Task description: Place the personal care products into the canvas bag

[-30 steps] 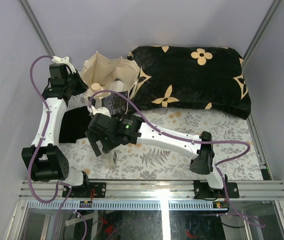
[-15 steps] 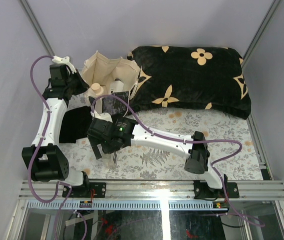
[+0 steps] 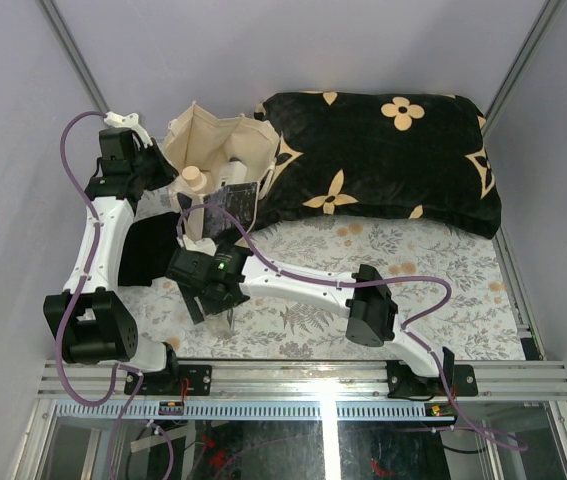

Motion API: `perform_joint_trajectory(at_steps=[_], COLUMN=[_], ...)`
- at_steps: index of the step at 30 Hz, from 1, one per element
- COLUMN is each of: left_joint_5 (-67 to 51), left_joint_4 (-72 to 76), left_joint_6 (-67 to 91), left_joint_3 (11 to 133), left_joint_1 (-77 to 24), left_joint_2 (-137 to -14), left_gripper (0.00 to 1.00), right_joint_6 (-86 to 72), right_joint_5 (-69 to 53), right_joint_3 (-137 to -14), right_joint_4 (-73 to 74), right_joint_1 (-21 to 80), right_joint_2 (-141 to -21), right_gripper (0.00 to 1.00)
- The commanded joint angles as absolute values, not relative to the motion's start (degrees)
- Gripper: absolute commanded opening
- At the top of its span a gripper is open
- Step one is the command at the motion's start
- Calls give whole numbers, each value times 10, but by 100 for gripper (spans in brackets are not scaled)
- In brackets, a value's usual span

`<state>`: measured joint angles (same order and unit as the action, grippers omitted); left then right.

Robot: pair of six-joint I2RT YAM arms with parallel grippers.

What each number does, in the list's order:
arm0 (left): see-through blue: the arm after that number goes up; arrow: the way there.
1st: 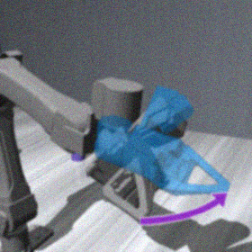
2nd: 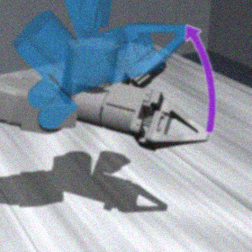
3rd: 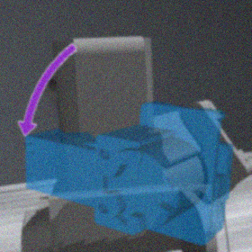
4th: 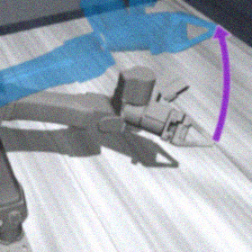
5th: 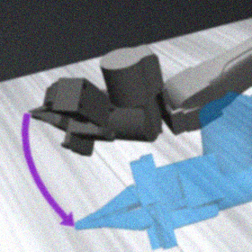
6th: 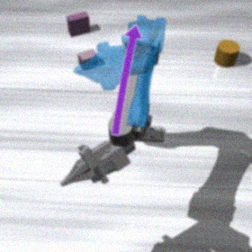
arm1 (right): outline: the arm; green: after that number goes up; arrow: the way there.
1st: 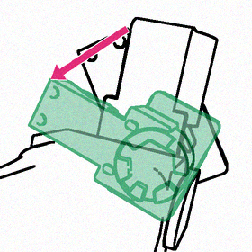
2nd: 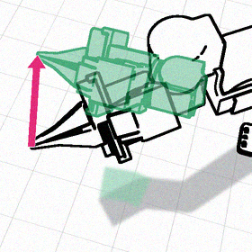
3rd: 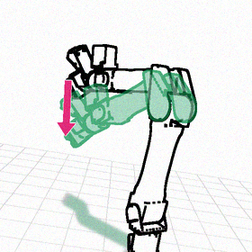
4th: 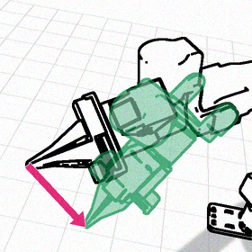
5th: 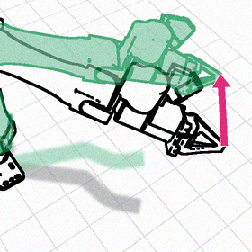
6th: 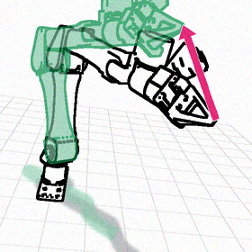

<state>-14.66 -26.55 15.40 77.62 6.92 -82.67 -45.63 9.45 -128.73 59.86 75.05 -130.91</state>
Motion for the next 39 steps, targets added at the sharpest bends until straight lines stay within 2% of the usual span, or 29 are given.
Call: perform_joint_trajectory(at_steps=[1,4,10,12,16,22,23,25,28,32,33,39], left_joint_5=[-150,-151,-156,-156,-155,-154,-153,-153,-152,-152,-153,-152], left_joint_4=[-233,-232,-230,-230,-230,-232,-232,-232,-232,-232,-232,-232], left_joint_6=[155,155,155,156,155,154,154,153,154,154,154,156], left_joint_3=[764,762,762,762,762,760,759,760,761,758,758,756], left_joint_1=[74,73,73,74,73,74,74,74,73,73,74,73], left_joint_2=[-813,-812,-814,-813,-812,-811,-810,-810,-810,-810,-809,-806], left_gripper=[0,0,0,0,0,0,0,0,0,0,0,0], right_joint_6=[-459,-459,-445,-436,-434,-420,-417,-410,-397,-380,-377,-373], right_joint_5=[121,134,164,178,188,184,183,180,178,192,204,315], right_joint_3=[-1317,-1306,-1309,-1322,-1325,-1313,-1313,-1310,-1303,-1298,-1300,-1351], right_joint_4=[625,627,647,667,682,647,644,635,622,626,636,743], right_joint_1=[751,751,751,751,751,751,751,752,751,751,751,745], right_joint_2=[-1302,-1297,-1304,-1313,-1319,-1316,-1316,-1316,-1310,-1293,-1288,-1258], right_gripper=[80,73,67,68,79,79,75,60,27,4,0,0])
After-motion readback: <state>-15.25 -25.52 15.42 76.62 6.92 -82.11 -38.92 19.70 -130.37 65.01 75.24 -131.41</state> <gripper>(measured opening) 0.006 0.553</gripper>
